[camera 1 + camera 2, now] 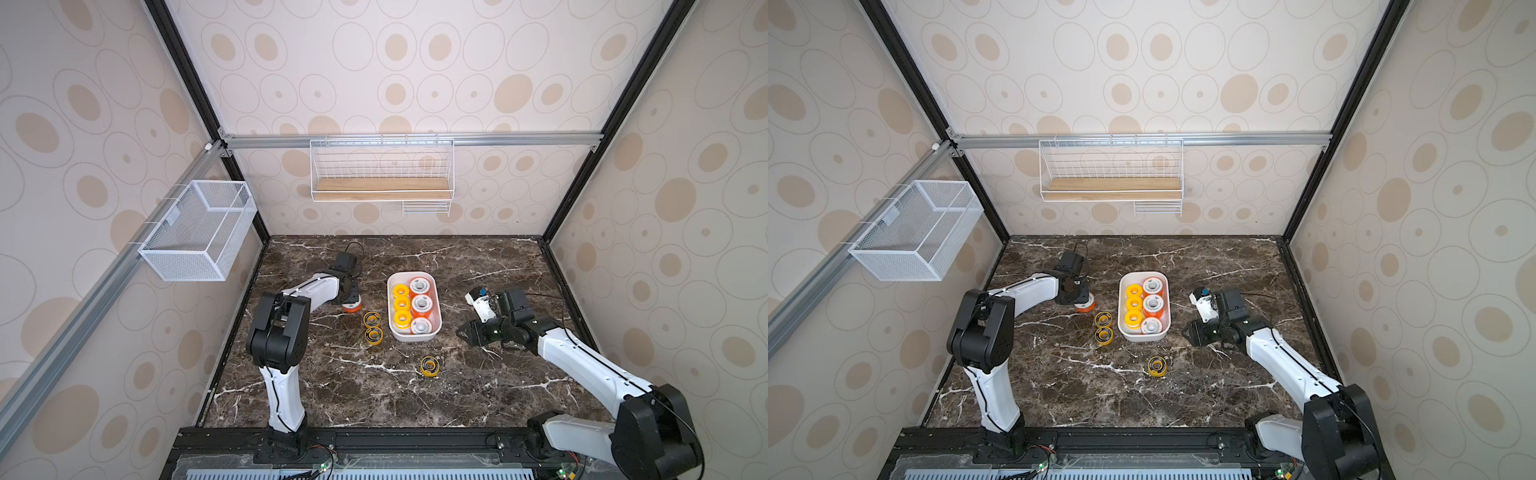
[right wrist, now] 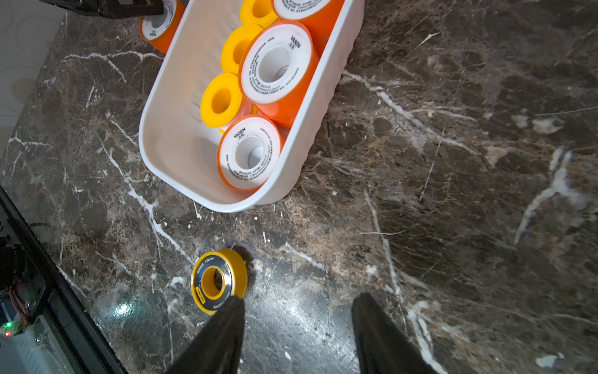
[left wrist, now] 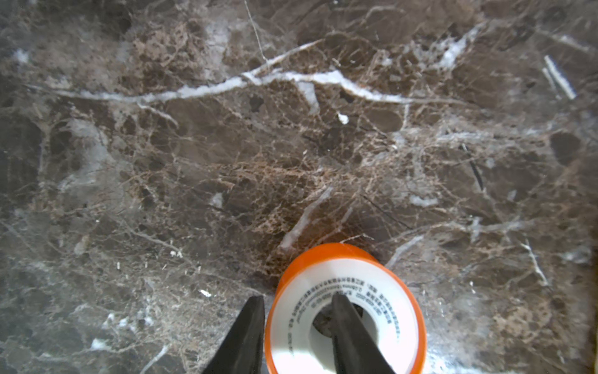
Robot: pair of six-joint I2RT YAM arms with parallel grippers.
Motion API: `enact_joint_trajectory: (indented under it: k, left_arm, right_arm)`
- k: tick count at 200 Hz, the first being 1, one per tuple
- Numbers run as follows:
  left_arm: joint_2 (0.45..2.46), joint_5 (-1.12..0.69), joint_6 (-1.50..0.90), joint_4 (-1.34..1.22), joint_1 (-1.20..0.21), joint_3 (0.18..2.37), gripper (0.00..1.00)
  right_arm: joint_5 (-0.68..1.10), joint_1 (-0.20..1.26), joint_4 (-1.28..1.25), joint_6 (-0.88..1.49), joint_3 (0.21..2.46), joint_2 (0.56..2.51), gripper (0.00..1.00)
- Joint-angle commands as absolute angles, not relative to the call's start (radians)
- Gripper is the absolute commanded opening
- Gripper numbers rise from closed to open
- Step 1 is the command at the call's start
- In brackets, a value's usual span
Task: Put the sealing tape into the storage box
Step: Pick up the sealing tape at the center of the board.
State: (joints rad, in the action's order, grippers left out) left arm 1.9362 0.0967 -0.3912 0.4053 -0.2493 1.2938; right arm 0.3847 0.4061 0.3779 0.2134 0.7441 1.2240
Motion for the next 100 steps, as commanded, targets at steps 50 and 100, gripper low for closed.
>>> enact_joint_trajectory:
  k: [50,100]
  left_arm:
    - [1.891,0.104,-0.372,0.426,-0.240,1.240,0.49]
    - [1.921,0.081,-0.370,0.424,-0.240,1.248,0.43]
  right_arm:
    - [0.403,0.401,0.380,0.221,0.761,1.244,0.59]
    - [0.409,0.402,0.379,0.223,0.756,1.253,0.59]
